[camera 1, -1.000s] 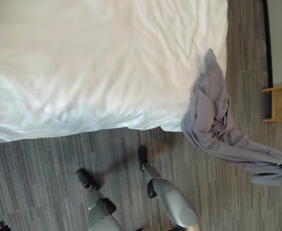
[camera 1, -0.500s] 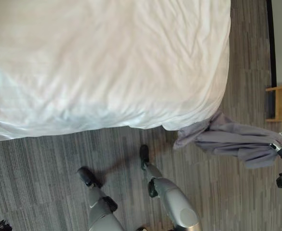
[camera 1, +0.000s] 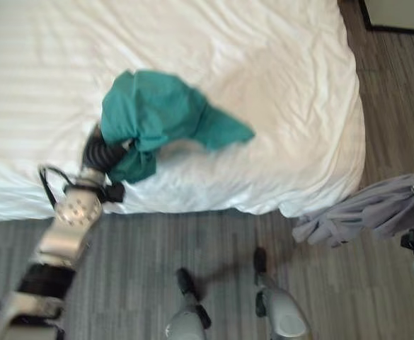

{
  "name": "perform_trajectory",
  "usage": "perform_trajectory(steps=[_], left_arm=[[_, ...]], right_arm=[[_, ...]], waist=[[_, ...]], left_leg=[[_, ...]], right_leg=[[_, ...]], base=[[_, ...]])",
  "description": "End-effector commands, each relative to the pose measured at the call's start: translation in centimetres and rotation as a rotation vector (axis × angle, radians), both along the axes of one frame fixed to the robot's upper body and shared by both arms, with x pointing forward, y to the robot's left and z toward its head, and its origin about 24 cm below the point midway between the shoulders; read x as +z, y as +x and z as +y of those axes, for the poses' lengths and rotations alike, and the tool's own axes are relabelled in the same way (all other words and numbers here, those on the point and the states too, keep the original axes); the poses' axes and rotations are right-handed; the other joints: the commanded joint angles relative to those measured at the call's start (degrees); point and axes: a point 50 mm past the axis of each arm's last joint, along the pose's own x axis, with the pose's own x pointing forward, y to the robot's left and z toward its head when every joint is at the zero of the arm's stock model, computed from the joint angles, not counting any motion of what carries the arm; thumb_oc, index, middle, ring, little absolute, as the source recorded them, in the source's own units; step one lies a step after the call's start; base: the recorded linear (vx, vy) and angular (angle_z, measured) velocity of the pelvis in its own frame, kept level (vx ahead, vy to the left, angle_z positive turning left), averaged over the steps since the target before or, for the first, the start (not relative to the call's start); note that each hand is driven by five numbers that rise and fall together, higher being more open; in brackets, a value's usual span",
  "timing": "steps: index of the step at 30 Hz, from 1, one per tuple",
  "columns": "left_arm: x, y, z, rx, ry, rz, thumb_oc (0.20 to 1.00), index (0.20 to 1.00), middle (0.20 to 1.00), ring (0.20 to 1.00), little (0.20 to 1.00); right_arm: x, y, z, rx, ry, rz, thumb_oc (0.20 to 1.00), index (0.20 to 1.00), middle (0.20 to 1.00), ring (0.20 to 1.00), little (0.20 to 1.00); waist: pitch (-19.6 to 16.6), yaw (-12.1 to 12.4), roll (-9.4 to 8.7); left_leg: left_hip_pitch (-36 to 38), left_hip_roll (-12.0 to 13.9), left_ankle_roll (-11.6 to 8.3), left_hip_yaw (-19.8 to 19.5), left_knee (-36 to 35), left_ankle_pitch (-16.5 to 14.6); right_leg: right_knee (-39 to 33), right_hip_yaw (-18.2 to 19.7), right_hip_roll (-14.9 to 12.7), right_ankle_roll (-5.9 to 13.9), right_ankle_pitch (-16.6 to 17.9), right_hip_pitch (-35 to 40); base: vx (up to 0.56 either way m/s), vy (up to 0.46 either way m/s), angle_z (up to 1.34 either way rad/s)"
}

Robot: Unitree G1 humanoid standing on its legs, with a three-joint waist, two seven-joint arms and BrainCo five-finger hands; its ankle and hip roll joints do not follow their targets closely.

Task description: Pick up bed clothes into laundry basket.

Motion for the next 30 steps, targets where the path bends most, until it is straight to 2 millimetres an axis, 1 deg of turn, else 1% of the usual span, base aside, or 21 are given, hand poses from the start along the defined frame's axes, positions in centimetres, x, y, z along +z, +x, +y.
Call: perform_trajectory(steps=[1, 3, 5, 6, 7, 8, 9, 10, 11, 12, 13, 14, 15, 16, 17, 18, 19, 20, 23, 24, 30], left_arm=[[4.3, -0.5, 0.9, -0.009, -0.065, -0.242, 0.200, 0.200, 0.200, 0.200, 0.200], [5.2, -1.2, 1.3, 0.007, -0.055, -0.286, 0.200, 0.200, 0.200, 0.200, 0.200], [5.5, -1.4, 1.1, 0.004, -0.039, -0.297, 0.200, 0.200, 0.200, 0.200, 0.200], [5.8, -1.7, 1.2, 0.027, 0.000, -0.314, 0.200, 0.200, 0.200, 0.200, 0.200], [6.2, -2.0, 1.2, 0.027, 0.012, -0.336, 0.200, 0.200, 0.200, 0.200, 0.200], [6.2, -2.1, 1.2, 0.028, 0.012, -0.336, 0.200, 0.200, 0.200, 0.200, 0.200], [6.7, -2.6, 0.8, 0.002, -0.019, -0.385, 0.200, 0.200, 0.200, 0.200, 0.200], [6.7, -2.6, 0.7, 0.001, -0.020, -0.384, 0.200, 0.200, 0.200, 0.200, 0.200], [6.0, -2.8, 0.2, -0.010, -0.025, -0.367, 0.200, 0.200, 0.200, 0.200, 0.200], [6.0, -2.8, 0.2, -0.009, -0.025, -0.365, 0.200, 0.200, 0.200, 0.200, 0.200], [5.0, -3.1, -0.5, -0.024, -0.047, -0.342, 0.200, 0.200, 0.200, 0.200, 0.200], [5.0, -3.2, -0.5, -0.024, -0.047, -0.340, 0.200, 0.200, 0.200, 0.200, 0.200], [3.8, -3.2, -1.2, -0.048, -0.099, -0.307, 0.200, 0.200, 0.200, 0.200, 0.200], [3.1, -3.2, -1.5, -0.061, -0.139, -0.285, 0.200, 0.200, 0.200, 0.200, 0.200], [2.7, -3.3, -1.6, -0.063, -0.156, -0.274, 0.200, 0.200, 0.200, 0.200, 0.200], [2.7, -3.4, -1.5, -0.063, -0.156, -0.272, 0.200, 0.200, 0.200, 0.200, 0.200], [1.6, -3.7, -1.4, -0.032, -0.158, -0.230, 0.200, 0.200, 0.200, 0.200, 0.200], [1.3, -3.9, -1.3, -0.021, -0.149, -0.217, 0.200, 0.200, 0.200, 0.200, 0.200], [0.7, -4.3, -1.0, -0.003, -0.161, -0.199, 0.200, 0.200, 0.200, 0.200, 0.200], [0.4, -4.6, -0.8, 0.015, -0.153, -0.186, 0.200, 0.200, 0.200, 0.200, 0.200], [0.6, -4.6, -1.1, 0.007, -0.137, -0.198, 0.200, 0.200, 0.200, 0.200, 0.200]], right_arm=[[5.4, -0.3, 0.8, 0.044, -0.054, -0.282, 0.200, 0.200, 0.200, 0.200, 0.200], [7.7, 0.0, 1.4, 0.100, -0.054, -0.383, 0.200, 0.200, 0.200, 0.200, 0.200], [8.2, 0.1, 1.5, 0.105, -0.055, -0.400, 0.200, 0.200, 0.200, 0.200, 0.200], [9.6, -0.2, 2.0, 0.132, -0.079, -0.454, 0.200, 0.200, 0.200, 0.200, 0.200], [10.2, -0.4, 2.1, 0.145, -0.089, -0.483, 0.200, 0.200, 0.200, 0.200, 0.200], [10.2, -0.4, 2.1, 0.146, -0.088, -0.483, 0.200, 0.200, 0.200, 0.200, 0.200], [11.1, -0.9, 2.3, 0.156, -0.098, -0.537, 0.200, 0.200, 0.200, 0.200, 0.200], [11.1, -1.0, 2.3, 0.156, -0.098, -0.536, 0.200, 0.200, 0.200, 0.200, 0.200], [10.8, -1.1, 2.7, 0.164, -0.092, -0.539, 0.200, 0.200, 0.200, 0.200, 0.200], [10.8, -1.2, 2.8, 0.164, -0.092, -0.537, 0.200, 0.200, 0.200, 0.200, 0.200], [9.7, -1.4, 3.2, 0.178, -0.075, -0.505, 0.200, 0.200, 0.200, 0.200, 0.200], [9.7, -1.4, 3.2, 0.178, -0.076, -0.502, 0.200, 0.200, 0.200, 0.200, 0.200], [8.2, -1.3, 3.4, 0.177, -0.013, -0.466, 0.200, 0.200, 0.200, 0.200, 0.200], [7.3, -1.4, 3.6, 0.180, 0.027, -0.447, 0.200, 0.200, 0.200, 0.200, 0.200], [6.6, -1.4, 3.7, 0.173, 0.052, -0.428, 0.200, 0.200, 0.200, 0.200, 0.200], [6.5, -1.4, 3.7, 0.173, 0.052, -0.426, 0.200, 0.200, 0.200, 0.200, 0.200], [5.7, -1.6, 3.9, 0.154, 0.066, -0.395, 0.200, 0.200, 0.200, 0.200, 0.200], [5.2, -1.7, 3.9, 0.144, 0.073, -0.382, 0.200, 0.200, 0.200, 0.200, 0.200], [4.5, -2.1, 3.8, 0.118, 0.072, -0.348, 0.200, 0.200, 0.200, 0.200, 0.200], [4.2, -2.2, 3.6, 0.094, 0.031, -0.317, 0.200, 0.200, 0.200, 0.200, 0.200], [3.6, -2.0, 3.6, 0.080, 0.008, -0.275, 0.200, 0.200, 0.200, 0.200, 0.200]], waist=[[-7.3, -1.6, -1.03], [-9.6, -1.1, -0.64], [-10.5, -1.0, -0.55], [-12.1, -0.8, -0.47], [-12.8, -0.7, -0.32], [-12.8, -0.7, -0.37], [-14.2, -0.7, -0.28], [-14.2, -0.7, -0.26], [-15.0, -0.7, -0.25], [-15.0, -0.7, -0.26], [-15.5, -0.9, -0.15], [-15.6, -0.9, -0.14], [-15.6, -1.2, 0.01], [-15.7, -1.3, 0.04], [-15.6, -1.4, 0.10], [-15.6, -1.3, 0.07], [-15.4, -1.5, 0.26], [-15.2, -1.6, 0.33], [-15.1, -1.6, 0.33], [-15.0, -1.6, 0.33], [-14.5, -1.5, 0.19]], left_leg=[[5.6, 0.4, -0.39, -1.8, 0.7, -2.3], [7.3, 0.1, -0.34, -2.0, 0.7, -2.7], [7.7, -0.1, -0.19, -2.1, 0.7, -2.6], [9.1, -0.2, -0.11, -2.0, 0.7, -2.8], [9.7, -0.2, -0.13, -2.0, 0.7, -3.2], [9.6, -0.2, -0.10, -1.9, 0.7, -3.0], [10.7, -0.2, 0.08, -2.0, 0.7, -3.4], [10.8, -0.3, 0.08, -2.0, 0.7, -3.4], [11.6, -0.3, 0.27, -1.9, 0.7, -3.8], [11.7, -0.3, 0.27, -1.9, 0.7, -3.8], [12.5, -0.3, 0.43, -1.7, 0.7, -3.9], [12.6, -0.3, 0.42, -1.7, 0.7, -3.9], [13.2, -0.2, 0.53, -1.4, 0.7, -4.0], [13.6, -0.2, 0.57, -1.3, 0.7, -4.1], [13.8, -0.2, 0.65, -1.1, 0.7, -4.2], [13.9, -0.2, 0.64, -1.1, 0.7, -4.2], [14.4, 0.0, 0.74, -0.7, 0.7, -4.2], [14.6, 0.0, 0.82, -0.6, 0.7, -4.2], [15.1, 0.2, 0.83, -0.2, 0.7, -4.3], [15.3, 0.3, 0.82, 0.0, 0.7, -4.3], [15.0, 0.4, 0.79, 0.3, 0.7, -4.0]], right_leg=[[3.3, -0.3, -3.5, 4.85, -0.8, 2.5], [2.9, -0.4, -3.6, 4.77, -1.2, 4.6], [2.7, -0.5, -3.6, 4.53, -1.1, 5.2], [2.4, -0.6, -3.6, 4.40, -1.5, 6.7], [2.4, -0.6, -3.6, 4.49, -2.0, 7.5], [2.3, -0.5, -3.6, 4.38, -1.8, 7.3], [2.5, -0.6, -3.7, 4.20, -2.3, 8.3], [2.6, -0.6, -3.7, 4.21, -2.4, 8.4], [2.9, -0.5, -3.7, 3.97, -2.9, 9.1], [2.9, -0.5, -3.7, 3.97, -2.9, 9.2], [3.1, -0.5, -3.6, 3.72, -3.4, 10.0], [3.0, -0.5, -3.6, 3.71, -3.4, 10.1], [3.2, -0.3, -3.5, 3.53, -3.7, 10.5], [3.3, -0.2, -3.5, 3.44, -3.8, 10.9], [3.3, -0.1, -3.4, 3.40, -3.9, 10.9], [3.3, -0.1, -3.4, 3.40, -4.0, 11.0], [3.6, 0.1, -3.2, 3.32, -4.1, 11.0], [3.7, 0.3, -3.0, 3.24, -4.2, 11.1], [3.8, 0.4, -2.8, 3.16, -4.4, 11.3], [3.8, 0.5, -2.6, 3.13, -4.4, 11.3], [3.9, 0.9, -2.3, 3.09, -4.2, 10.9]], base=[[-0.01, -0.033, 0.00], [-0.01, -0.047, -0.03], [-0.01, -0.046, -0.01], [0.02, -0.060, 0.02], [0.00, -0.053, 0.01], [0.00, -0.047, 0.01], [-0.01, -0.037, -0.01], [0.00, -0.065, -0.03], [0.00, -0.031, 0.01], [0.01, -0.048, 0.00], [0.01, -0.016, 0.03], [0.00, 0.000, 0.00], [0.00, 0.000, 0.00], [-0.03, -0.017, -0.03], [0.00, 0.000, 0.00], [0.00, 0.000, 0.00], [0.00, 0.000, 0.00], [-0.01, -0.007, -0.05], [0.00, -0.006, -0.02], [0.01, -0.006, -0.07], [-0.01, -0.005, -0.11]])
